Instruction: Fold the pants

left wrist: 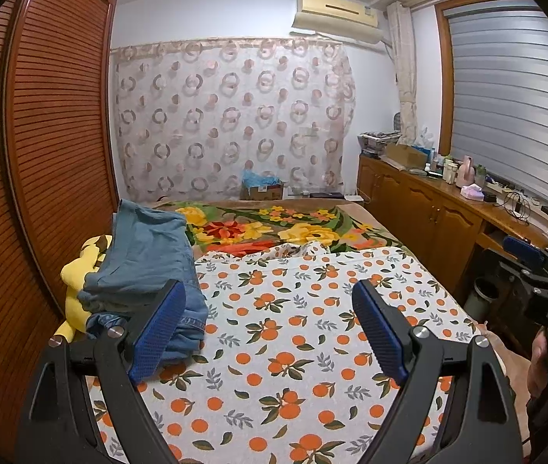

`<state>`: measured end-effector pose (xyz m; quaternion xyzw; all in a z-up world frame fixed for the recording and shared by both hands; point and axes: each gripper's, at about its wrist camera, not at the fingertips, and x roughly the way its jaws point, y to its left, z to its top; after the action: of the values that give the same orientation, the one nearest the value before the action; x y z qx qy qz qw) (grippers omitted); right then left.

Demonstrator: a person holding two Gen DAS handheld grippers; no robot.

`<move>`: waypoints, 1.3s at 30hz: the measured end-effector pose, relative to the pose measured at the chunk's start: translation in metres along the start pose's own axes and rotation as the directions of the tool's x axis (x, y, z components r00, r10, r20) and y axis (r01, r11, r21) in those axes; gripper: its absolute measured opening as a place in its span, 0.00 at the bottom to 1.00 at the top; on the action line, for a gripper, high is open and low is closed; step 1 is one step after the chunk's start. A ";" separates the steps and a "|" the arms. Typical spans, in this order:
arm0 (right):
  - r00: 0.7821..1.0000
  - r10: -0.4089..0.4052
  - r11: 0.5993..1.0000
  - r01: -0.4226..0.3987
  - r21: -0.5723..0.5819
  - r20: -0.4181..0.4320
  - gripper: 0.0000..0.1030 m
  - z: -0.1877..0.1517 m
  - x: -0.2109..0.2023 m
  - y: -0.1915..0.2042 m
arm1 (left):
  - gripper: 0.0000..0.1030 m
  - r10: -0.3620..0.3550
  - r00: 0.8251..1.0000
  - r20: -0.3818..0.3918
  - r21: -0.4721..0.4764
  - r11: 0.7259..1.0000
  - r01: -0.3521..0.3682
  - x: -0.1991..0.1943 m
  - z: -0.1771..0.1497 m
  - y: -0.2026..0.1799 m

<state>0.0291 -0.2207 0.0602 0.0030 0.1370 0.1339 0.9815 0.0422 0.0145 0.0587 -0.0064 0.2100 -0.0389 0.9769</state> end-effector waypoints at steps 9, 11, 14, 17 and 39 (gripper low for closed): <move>1.000 -0.002 1.000 0.002 -0.003 -0.004 0.85 0.001 0.002 0.000 | 0.86 0.002 1.000 -0.002 -0.004 1.000 -0.002 0.000 -0.002 0.004; 1.000 -0.002 1.000 0.002 -0.002 -0.004 0.85 0.001 0.001 0.000 | 0.86 0.001 1.000 -0.005 -0.005 1.000 -0.001 0.000 -0.002 0.005; 1.000 -0.002 1.000 0.002 -0.005 -0.006 0.85 0.001 0.001 0.000 | 0.86 0.002 1.000 -0.006 -0.004 1.000 -0.002 0.000 -0.002 0.005; 1.000 -0.002 1.000 0.002 -0.006 -0.007 0.85 0.001 0.001 -0.002 | 0.86 0.002 1.000 -0.005 -0.005 1.000 -0.002 0.000 -0.002 0.006; 1.000 0.006 1.000 -0.006 -0.009 -0.007 0.85 0.000 0.001 -0.001 | 0.86 0.002 1.000 -0.005 -0.006 1.000 -0.002 0.000 -0.002 0.006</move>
<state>0.0300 -0.2214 0.0595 -0.0015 0.1396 0.1373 0.9806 0.0419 0.0207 0.0571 -0.0090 0.2128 -0.0372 0.9763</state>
